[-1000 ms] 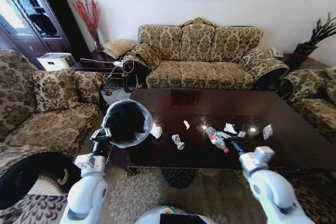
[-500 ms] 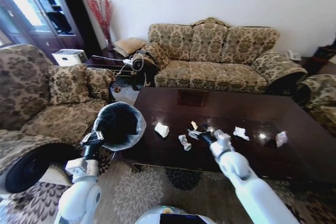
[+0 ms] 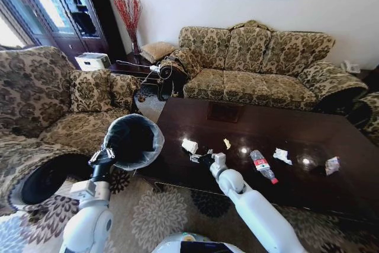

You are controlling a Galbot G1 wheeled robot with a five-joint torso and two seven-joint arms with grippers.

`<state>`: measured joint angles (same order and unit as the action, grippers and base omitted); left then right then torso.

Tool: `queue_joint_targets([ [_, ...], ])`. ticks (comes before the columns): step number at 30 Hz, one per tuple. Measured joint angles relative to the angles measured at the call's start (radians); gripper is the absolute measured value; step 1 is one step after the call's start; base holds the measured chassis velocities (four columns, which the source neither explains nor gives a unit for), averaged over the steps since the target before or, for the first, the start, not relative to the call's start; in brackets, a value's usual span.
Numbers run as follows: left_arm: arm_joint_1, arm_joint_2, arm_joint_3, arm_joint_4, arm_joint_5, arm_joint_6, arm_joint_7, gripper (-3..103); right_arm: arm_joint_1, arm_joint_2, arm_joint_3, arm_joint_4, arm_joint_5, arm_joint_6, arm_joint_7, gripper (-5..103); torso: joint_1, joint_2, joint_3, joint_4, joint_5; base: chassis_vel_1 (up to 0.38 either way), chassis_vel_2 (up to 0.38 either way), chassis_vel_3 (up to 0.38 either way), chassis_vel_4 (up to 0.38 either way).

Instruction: Move to the front of the table and place the trash on the table into the trash bin.

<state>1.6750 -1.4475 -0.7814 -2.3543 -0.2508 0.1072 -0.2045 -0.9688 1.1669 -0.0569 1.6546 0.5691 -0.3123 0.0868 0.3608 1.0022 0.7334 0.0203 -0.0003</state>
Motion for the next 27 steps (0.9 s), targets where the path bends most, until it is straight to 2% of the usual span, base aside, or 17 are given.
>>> queue_joint_targets([
  [11, -0.004, 0.002, -0.013, -0.004, -0.010, 0.003, -0.008, 3, 0.083, 0.088, -0.059, -0.148, -0.001, 0.040, -0.044, 100, 0.001, 0.002, 0.001, 0.0001, 0.0000, 0.000, 0.000, 0.000, 0.000],
  [14, -0.005, 0.000, -0.013, -0.006, -0.012, 0.006, -0.008, 3, 0.106, 0.105, -0.070, -0.179, -0.004, 0.049, -0.050, 103, 0.001, 0.002, 0.001, 0.0001, 0.0001, 0.000, 0.000, 0.000, 0.000],
  [16, 0.000, -0.003, -0.011, -0.007, -0.012, 0.006, -0.007, 3, 0.130, 0.120, -0.081, -0.215, -0.011, 0.060, -0.060, 91, 0.001, 0.002, 0.001, 0.0000, 0.0000, 0.000, 0.000, 0.000, 0.000],
  [18, 0.000, -0.004, -0.010, -0.007, -0.012, 0.006, -0.007, 3, 0.139, 0.127, -0.083, -0.229, -0.013, 0.063, -0.063, 91, 0.001, 0.002, 0.001, 0.0000, 0.0002, 0.000, 0.000, 0.000, 0.000],
  [19, 0.000, -0.005, -0.010, -0.007, -0.011, 0.006, -0.007, 3, 0.147, 0.134, -0.084, -0.243, -0.015, 0.068, -0.066, 80, 0.001, 0.002, 0.001, 0.0001, 0.0002, 0.000, 0.000, 0.000, 0.000],
  [21, 0.000, -0.006, -0.010, -0.007, -0.011, 0.007, -0.007, 3, 0.158, 0.145, -0.087, -0.261, -0.018, 0.074, -0.072, 80, 0.001, 0.003, 0.001, 0.0001, 0.0002, 0.000, 0.000, 0.000, 0.000],
  [22, 0.000, -0.006, -0.010, -0.007, -0.011, 0.007, -0.007, 3, 0.163, 0.150, -0.089, -0.271, -0.019, 0.075, -0.074, 70, 0.001, 0.003, 0.001, 0.0001, 0.0002, 0.000, 0.000, 0.000, 0.000],
  [25, 0.000, -0.007, -0.012, -0.008, -0.011, 0.007, -0.006, 3, 0.170, 0.157, -0.091, -0.285, -0.023, 0.078, -0.076, 70, 0.001, 0.003, 0.002, 0.0001, 0.0002, 0.000, 0.000, 0.000, 0.000],
  [26, 0.001, -0.007, -0.014, -0.008, -0.011, 0.008, -0.005, 3, 0.175, 0.164, -0.091, -0.294, -0.025, 0.081, -0.079, 58, 0.001, 0.003, 0.002, 0.0000, 0.0002, 0.000, 0.000, 0.000, 0.000],
  [27, 0.002, -0.007, -0.016, -0.009, -0.011, 0.008, -0.005, 3, 0.176, 0.167, -0.091, -0.298, -0.026, 0.082, -0.079, 58, 0.001, 0.003, 0.002, 0.0001, 0.0003, 0.000, 0.000, 0.000, 0.000],
])
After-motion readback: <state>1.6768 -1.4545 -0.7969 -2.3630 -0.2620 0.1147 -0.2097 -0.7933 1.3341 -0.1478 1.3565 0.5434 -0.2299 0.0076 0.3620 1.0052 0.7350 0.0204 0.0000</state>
